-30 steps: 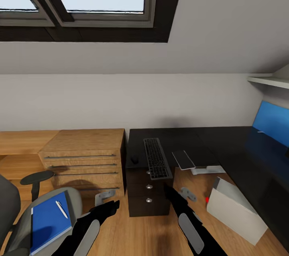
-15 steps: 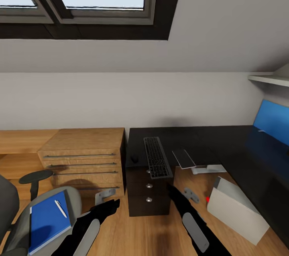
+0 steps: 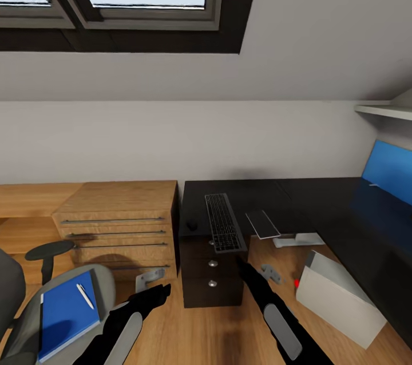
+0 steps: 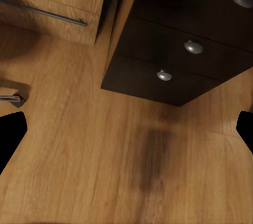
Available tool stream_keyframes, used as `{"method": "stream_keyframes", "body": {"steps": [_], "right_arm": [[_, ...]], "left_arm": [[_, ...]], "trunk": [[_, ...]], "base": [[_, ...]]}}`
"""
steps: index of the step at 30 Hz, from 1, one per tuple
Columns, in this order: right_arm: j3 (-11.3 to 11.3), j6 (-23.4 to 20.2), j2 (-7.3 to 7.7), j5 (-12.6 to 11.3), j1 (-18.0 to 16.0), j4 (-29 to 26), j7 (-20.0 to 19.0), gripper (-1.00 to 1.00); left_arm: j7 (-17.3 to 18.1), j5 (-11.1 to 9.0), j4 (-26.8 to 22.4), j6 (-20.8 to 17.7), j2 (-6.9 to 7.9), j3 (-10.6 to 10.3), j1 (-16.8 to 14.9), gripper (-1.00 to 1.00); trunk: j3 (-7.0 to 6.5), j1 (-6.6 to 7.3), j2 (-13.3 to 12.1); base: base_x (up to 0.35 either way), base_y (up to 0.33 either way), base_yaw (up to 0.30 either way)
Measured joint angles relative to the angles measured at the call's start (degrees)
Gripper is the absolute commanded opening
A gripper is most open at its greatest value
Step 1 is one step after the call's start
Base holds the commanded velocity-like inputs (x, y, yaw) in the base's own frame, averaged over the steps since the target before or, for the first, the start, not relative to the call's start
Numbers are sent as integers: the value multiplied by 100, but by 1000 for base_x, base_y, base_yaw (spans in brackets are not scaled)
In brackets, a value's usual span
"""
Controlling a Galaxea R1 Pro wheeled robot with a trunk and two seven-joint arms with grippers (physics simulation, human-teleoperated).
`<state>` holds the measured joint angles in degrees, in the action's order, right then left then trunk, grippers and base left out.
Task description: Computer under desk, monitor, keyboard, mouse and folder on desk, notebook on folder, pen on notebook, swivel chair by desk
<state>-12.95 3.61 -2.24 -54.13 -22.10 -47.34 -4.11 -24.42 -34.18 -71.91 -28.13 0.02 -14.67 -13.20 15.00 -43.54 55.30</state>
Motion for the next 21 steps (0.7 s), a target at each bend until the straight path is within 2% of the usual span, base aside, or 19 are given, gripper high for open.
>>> {"method": "stream_keyframes", "body": {"steps": [2, 6, 9, 10, 11, 16, 17, 18, 21], "right_arm": [[25, 1, 5, -22, -2, 44, -111, 100], [295, 0, 13, -353, -1, 105, -311, 100], [377, -14, 17, -601, -1, 117, -393, 100], [405, -22, 19, -844, -1, 116, -418, 100], [411, -23, 19, -942, -1, 116, -423, 100], [424, -29, 21, -1287, -1, 114, -435, 100], [424, -36, 24, -1446, -1, 111, -437, 100], [420, -205, 28, -1914, -3, 109, -437, 100], [409, -476, 32, -2218, -2, 110, -439, 100]], "left_arm": [[0, -2, 0, 0, -2, -2, 1, 100], [1, -4, -2, 0, -4, -59, 5, 100], [1, -3, -93, -3, -4, -90, 14, 100], [-4, -7, -404, -11, -1, -159, 169, 100], [-25, -6, -582, -16, 1, -187, 270, 100], [-212, -7, -1288, -36, 8, -233, 641, 100], [-250, -8, -1531, -40, 10, -240, 781, 100], [-286, -8, -1895, -42, 12, -308, 1023, 100], [-299, -7, -1979, -44, 18, -409, 1094, 100]], "trunk": [[36, -44, 80], [108, -132, 241], [162, -198, 361], [180, -220, 402], [198, -242, 442], [288, -352, 643], [306, -373, 683], [324, -395, 723], [378, -462, 843]], "base": [[0, 0, 0], [0, 0, 0], [0, 0, 0], [0, 0, 0], [0, 0, 0], [0, 0, 0], [0, 0, 0], [0, 0, 0], [0, 0, 0]]}}
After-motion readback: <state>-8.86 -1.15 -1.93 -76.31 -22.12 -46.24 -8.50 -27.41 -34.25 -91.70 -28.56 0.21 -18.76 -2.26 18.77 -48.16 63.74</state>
